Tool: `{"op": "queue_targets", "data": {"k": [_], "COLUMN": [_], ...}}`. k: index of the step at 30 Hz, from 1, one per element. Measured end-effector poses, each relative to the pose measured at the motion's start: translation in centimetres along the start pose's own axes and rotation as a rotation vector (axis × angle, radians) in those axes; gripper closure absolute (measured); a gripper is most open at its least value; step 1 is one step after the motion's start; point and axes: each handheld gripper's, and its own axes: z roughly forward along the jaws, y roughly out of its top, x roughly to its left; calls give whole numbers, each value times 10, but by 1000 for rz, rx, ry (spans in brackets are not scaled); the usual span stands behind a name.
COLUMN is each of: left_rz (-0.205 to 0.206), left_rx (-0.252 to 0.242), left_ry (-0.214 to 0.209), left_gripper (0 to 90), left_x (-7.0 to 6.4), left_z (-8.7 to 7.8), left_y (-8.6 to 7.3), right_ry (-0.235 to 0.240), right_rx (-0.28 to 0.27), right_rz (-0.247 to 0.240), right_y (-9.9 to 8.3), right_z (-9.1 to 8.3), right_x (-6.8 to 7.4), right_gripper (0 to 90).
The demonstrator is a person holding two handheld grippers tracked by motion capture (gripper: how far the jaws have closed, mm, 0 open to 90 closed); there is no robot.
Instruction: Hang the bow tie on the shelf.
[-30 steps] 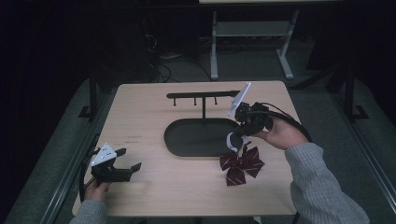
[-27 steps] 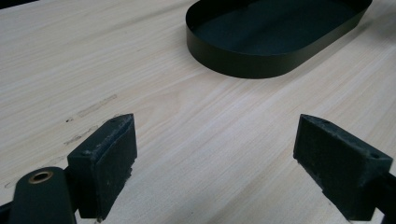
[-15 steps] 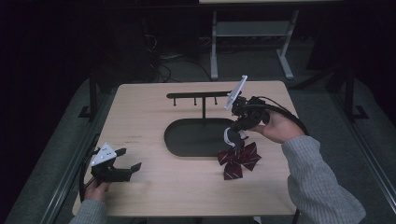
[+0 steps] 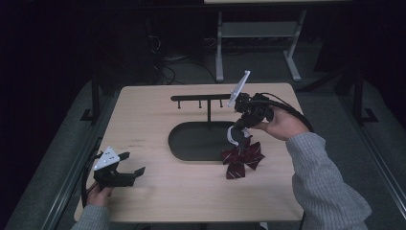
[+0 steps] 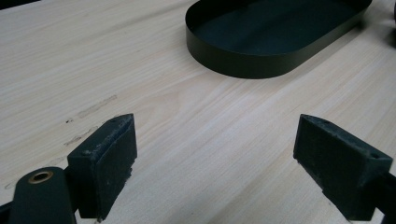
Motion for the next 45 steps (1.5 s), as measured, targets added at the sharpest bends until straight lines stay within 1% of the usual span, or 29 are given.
{"op": "queue_targets", "data": {"k": [6,13,15,16,18,26,27,42,45], "left_rz": [0,3,2,3,2,0,-2,-3,-6], "left_rx": [0,5,5,5,5,4,3,2,-1], "left_ry": [0,-3,-3,-2,-2,-2,-2,1,0], "left_gripper": [129,129,129,129,129,129,129,129,129], "left_x": [0,0,-1,-1,-1,0,0,1,1], "left_z": [0,1,1,1,1,0,0,-1,-1], "left_y": [0,0,1,1,1,1,1,1,1], "right_ry": [3,6,8,6,6,8,8,10,14], "right_rx": [2,9,9,13,13,23,31,46,38], "right_rz": [4,6,13,6,14,13,16,13,13], "right_y": [4,10,11,12,14,20,23,42,44], "right_z": [-1,-2,-2,-2,-2,0,1,2,3], "right_x": [-3,-9,-9,-11,-13,-21,-23,-38,-40], "right_gripper": [881,880,880,880,880,879,879,879,879]}}
